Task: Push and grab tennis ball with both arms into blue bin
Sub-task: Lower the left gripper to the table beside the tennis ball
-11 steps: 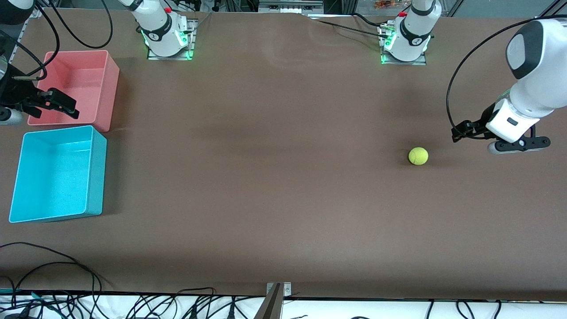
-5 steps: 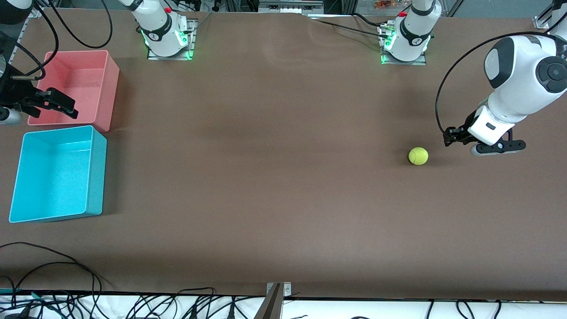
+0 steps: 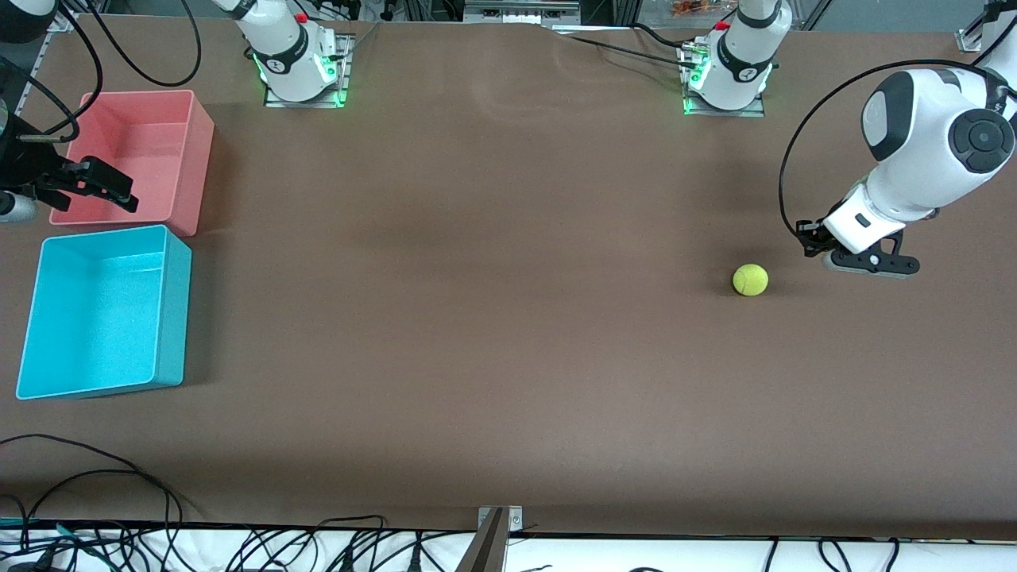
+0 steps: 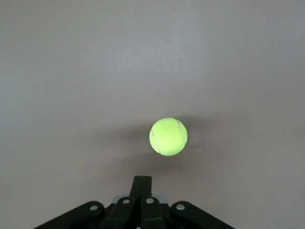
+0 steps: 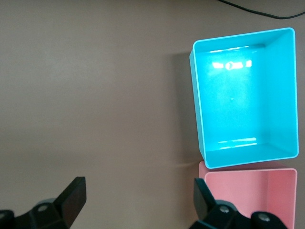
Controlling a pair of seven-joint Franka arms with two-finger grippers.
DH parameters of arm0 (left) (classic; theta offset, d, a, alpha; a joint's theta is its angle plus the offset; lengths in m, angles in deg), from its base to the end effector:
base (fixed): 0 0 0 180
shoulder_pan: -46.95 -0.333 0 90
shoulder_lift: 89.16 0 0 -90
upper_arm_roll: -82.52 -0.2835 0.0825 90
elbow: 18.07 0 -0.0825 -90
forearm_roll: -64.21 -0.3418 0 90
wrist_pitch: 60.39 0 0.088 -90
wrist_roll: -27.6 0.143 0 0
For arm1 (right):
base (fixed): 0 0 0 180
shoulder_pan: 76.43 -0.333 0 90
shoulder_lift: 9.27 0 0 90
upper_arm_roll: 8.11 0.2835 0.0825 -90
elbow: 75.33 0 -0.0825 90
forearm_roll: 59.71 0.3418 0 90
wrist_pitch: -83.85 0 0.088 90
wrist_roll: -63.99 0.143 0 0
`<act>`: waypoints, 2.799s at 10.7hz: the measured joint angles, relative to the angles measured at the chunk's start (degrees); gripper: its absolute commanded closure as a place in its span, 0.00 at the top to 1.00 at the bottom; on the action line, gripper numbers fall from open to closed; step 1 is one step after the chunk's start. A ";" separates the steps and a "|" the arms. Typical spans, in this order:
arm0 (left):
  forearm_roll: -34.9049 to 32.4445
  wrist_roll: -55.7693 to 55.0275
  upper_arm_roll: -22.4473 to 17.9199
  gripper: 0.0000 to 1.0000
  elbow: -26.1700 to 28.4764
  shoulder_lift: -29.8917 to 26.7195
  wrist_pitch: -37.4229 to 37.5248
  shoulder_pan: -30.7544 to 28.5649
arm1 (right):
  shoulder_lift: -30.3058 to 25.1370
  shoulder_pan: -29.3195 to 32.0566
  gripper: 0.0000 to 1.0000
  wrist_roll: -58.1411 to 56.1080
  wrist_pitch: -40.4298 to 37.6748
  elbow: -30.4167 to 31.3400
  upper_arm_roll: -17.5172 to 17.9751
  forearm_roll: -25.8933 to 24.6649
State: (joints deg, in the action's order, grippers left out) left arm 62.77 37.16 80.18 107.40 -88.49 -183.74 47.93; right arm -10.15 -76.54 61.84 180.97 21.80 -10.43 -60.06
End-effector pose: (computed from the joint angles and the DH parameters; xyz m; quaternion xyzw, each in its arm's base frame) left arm 0.4913 0.0134 0.3335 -0.9966 0.0786 0.0252 0.0082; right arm 0.5166 -0.0209 0.5209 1.0000 -0.0002 0.0075 0.0030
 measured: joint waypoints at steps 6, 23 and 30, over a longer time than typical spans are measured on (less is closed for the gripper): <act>0.00 18.87 -0.01 0.00 0.70 2.50 -1.14 -1.38 | -0.14 0.01 1.00 -0.28 0.00 0.00 -0.02 0.00; 0.00 72.46 -0.10 0.00 1.88 14.47 -13.24 -6.92 | -0.14 0.03 1.00 -1.59 -0.03 0.00 -0.46 0.00; 4.21 78.89 0.15 0.00 1.93 18.47 -18.83 -6.87 | -0.15 0.05 1.00 -2.76 0.87 0.00 -0.80 0.00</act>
State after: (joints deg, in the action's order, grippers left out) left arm 66.98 116.06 80.33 109.33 -70.03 -202.57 41.07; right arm -10.30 -76.48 59.08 181.84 21.80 -11.23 -60.05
